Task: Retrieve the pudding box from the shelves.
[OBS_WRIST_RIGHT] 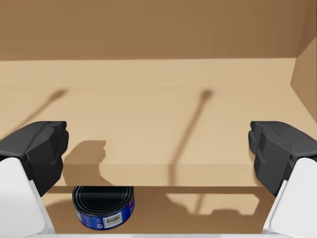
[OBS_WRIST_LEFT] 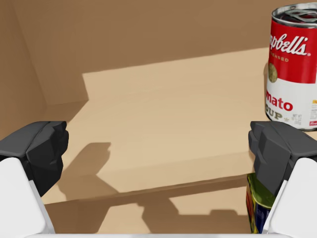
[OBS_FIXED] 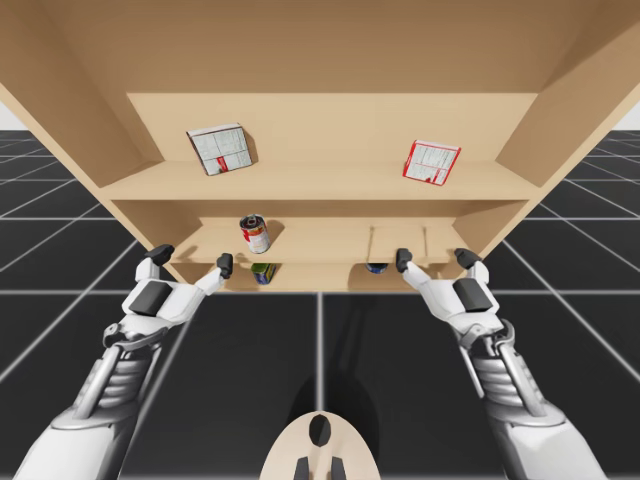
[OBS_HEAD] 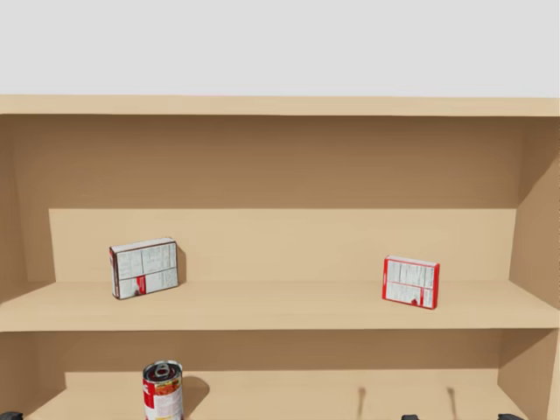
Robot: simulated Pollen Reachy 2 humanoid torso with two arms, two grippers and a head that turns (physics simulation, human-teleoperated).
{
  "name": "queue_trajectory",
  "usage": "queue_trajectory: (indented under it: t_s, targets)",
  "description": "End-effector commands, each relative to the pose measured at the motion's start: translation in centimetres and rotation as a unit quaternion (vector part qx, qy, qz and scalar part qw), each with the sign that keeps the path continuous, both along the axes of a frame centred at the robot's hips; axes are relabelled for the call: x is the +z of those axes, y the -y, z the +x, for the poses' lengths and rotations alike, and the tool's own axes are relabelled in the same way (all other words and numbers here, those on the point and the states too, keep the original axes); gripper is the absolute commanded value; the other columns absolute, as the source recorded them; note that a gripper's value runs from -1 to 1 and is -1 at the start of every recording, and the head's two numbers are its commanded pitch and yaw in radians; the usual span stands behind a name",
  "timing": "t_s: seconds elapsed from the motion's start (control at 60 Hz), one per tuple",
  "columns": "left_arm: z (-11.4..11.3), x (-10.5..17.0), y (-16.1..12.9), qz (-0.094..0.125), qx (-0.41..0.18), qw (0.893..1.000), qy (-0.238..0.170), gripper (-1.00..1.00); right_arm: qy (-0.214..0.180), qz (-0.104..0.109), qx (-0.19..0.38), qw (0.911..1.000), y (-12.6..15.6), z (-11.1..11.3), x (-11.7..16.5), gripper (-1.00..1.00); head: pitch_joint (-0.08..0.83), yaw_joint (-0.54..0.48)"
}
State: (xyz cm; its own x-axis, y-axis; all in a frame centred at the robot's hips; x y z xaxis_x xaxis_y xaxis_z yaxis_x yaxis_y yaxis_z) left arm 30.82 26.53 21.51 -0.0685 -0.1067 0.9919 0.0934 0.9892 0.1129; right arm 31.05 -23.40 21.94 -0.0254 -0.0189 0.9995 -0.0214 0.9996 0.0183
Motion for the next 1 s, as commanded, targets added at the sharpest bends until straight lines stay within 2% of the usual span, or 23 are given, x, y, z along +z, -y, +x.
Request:
queue_trajectory:
  t_s: [0.017, 0.117, 0.167, 0.283, 0.5, 0.633, 0.717, 0.867, 0.9, 1.0]
  targets:
    - [0.0, 0.0, 0.1, 0.005, 0.005, 1.000, 0.000, -1.00, 0.005, 0.008, -0.012, 0.9999, -0.1, -0.3, -0.1, -1.00, 0.008, -0.02]
    - [-0.1, -0.1, 0.1, 0.006, 0.005, 1.000, 0.000, -1.00, 0.006, 0.013, 0.014, 0.9998, -0.3, -0.7, 0.5, -1.00, 0.029, -0.01]
    - [-0.1, -0.1, 0.2, 0.006, 0.006, 1.000, 0.000, -1.00, -0.007, 0.012, 0.025, 0.9996, -0.3, -0.8, 0.6, -1.00, 0.050, 0.01]
    - [-0.1, -0.1, 0.2, 0.007, 0.007, 1.000, 0.000, -1.00, 0.001, 0.007, 0.010, 0.9999, -0.3, -0.7, 0.6, -1.00, 0.092, 0.10]
    - [-0.1, -0.1, 0.2, 0.007, 0.008, 1.000, -0.003, -1.00, 0.001, -0.001, 0.015, 0.9999, -0.6, -0.8, 0.4, -1.00, 0.115, 0.26]
    - [-0.3, 0.0, 0.4, 0.005, 0.005, 1.000, -0.003, -1.00, 0.001, -0.004, 0.016, 0.9999, -0.6, -0.8, 0.4, -1.00, 0.118, 0.30]
    - [-1.2, 1.5, 0.5, -0.019, 0.004, 1.000, 0.004, -1.00, 0.000, -0.003, 0.015, 0.9999, -0.6, -0.8, 0.4, -1.00, 0.122, 0.29]
    - [-3.5, 5.8, 1.2, -0.020, -0.005, 1.000, 0.000, -1.00, -0.002, -0.003, 0.012, 0.9999, -0.5, -0.8, 0.4, -1.00, 0.126, 0.27]
    - [-4.1, 7.2, 1.5, -0.027, -0.026, 0.999, -0.002, -1.00, -0.002, -0.003, 0.011, 0.9999, -0.5, -0.8, 0.4, -1.00, 0.128, 0.27]
    - [-5.2, 10.0, 2.0, -0.028, -0.059, 0.998, -0.005, -1.00, -0.002, -0.006, 0.010, 0.9999, -0.5, -0.9, 0.3, -1.00, 0.130, 0.27]
